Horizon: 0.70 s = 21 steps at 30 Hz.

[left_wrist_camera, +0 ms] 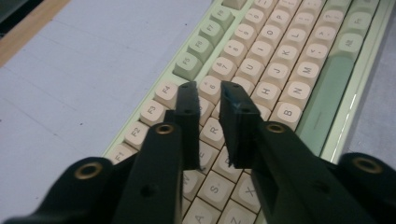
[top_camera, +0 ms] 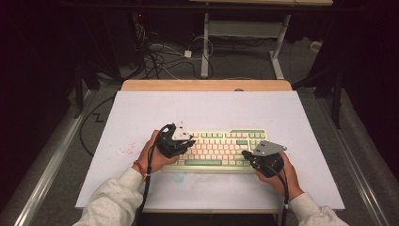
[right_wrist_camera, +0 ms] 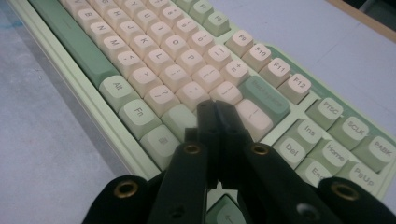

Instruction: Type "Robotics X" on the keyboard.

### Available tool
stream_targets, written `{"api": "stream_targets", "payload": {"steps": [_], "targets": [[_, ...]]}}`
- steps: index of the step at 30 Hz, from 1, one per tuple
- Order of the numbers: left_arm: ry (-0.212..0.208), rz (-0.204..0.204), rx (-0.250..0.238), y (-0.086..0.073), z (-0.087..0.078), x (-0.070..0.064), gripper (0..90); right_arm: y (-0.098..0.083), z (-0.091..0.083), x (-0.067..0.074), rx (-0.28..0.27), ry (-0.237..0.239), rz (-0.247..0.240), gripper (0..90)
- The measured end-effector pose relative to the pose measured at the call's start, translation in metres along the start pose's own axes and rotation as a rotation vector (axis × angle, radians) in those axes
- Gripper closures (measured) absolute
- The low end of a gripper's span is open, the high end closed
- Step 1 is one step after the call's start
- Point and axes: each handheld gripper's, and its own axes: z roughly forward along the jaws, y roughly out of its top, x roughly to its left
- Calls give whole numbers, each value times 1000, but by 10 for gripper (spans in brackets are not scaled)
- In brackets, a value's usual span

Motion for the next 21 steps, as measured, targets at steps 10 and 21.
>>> {"api": "stream_targets", "payload": {"steps": [10,21], "targets": [[78,0,-75,-23,-24,-2,359,2,-9,0,-23,-2,1,900],[164,-37,-90,-62,-45,-4,229,5,-13,0,-38,1,7,900]]}}
